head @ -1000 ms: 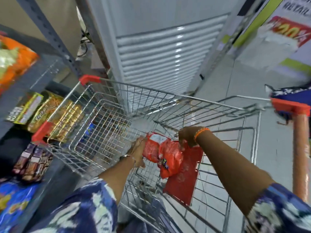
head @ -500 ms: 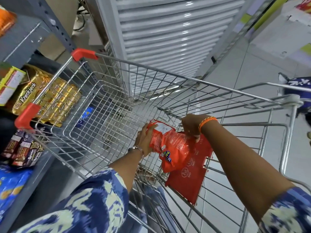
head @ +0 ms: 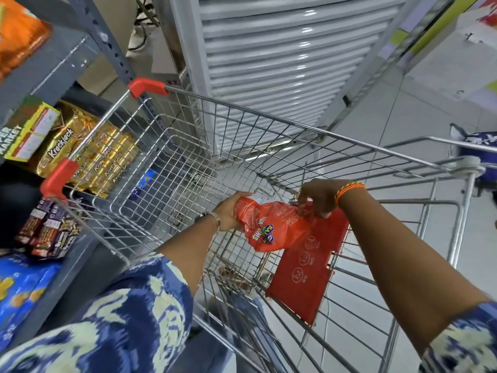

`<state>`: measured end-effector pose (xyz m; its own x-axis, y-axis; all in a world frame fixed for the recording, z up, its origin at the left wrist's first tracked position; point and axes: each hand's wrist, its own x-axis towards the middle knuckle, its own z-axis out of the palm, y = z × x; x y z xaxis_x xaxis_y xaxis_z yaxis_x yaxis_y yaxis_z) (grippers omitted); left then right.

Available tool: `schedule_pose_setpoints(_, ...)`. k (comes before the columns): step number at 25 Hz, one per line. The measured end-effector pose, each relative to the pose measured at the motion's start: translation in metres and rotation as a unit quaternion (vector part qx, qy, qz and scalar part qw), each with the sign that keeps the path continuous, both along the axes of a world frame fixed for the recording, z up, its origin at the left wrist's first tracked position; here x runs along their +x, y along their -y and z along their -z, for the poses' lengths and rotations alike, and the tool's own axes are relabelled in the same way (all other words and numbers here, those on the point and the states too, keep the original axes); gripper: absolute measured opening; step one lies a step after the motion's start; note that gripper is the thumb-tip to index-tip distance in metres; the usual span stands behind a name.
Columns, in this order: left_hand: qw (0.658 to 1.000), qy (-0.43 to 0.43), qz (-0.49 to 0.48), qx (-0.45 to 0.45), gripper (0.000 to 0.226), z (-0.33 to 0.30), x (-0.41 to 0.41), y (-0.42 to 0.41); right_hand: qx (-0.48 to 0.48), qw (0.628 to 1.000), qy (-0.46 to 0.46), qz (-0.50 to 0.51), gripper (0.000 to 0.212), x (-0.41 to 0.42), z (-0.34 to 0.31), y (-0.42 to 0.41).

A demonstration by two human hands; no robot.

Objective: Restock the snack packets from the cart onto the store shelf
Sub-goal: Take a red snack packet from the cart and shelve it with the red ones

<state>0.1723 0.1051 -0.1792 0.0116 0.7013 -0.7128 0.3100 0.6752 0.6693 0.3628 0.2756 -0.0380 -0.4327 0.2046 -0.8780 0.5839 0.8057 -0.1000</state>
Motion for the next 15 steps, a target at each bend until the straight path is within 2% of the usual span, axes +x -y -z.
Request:
schedule_pose_setpoints(2, 0.998, 0.048, 0.008, -0.043, 0.103, -0.031, -0.020, 0.002, -0.026, 0.992, -0.080, 0.089, 0.043, 0.006, -0.012, -0.010)
schedule_pose_setpoints(4, 0.993, 0.078, 0.025, -0.080, 0.090, -0.070, -0.039, 0.009, -0.067, 0.957, -0.224, 0.174, 0.025, 0.008, -0.028, -0.014)
schedule_pose_setpoints(6, 0.987, 0.103, 0.015, -0.121, 0.075, -0.099, -0.059, 0.024, -0.111, 0.894, -0.349, 0.258, 0.012, -0.003, -0.050, -0.010)
schedule_pose_setpoints(8, 0.968, 0.192, -0.048, -0.156, 0.070, -0.123, -0.080, 0.045, -0.148, 0.818, -0.447, 0.330, 0.014, -0.033, -0.082, 0.004)
schedule_pose_setpoints(11, 0.937, 0.305, -0.143, -0.096, 0.082, -0.154, -0.109, 0.069, -0.167, 0.712, -0.559, 0.390, 0.020, -0.087, -0.134, 0.024)
schedule_pose_setpoints(13, 0.937, 0.300, -0.175, -0.034, 0.089, -0.185, -0.122, 0.081, -0.127, 0.663, -0.619, 0.401, 0.017, -0.121, -0.174, 0.033)
schedule_pose_setpoints(15, 0.959, 0.227, -0.168, 0.025, 0.091, -0.233, -0.125, 0.090, -0.093, 0.625, -0.669, 0.392, 0.013, -0.151, -0.216, 0.038)
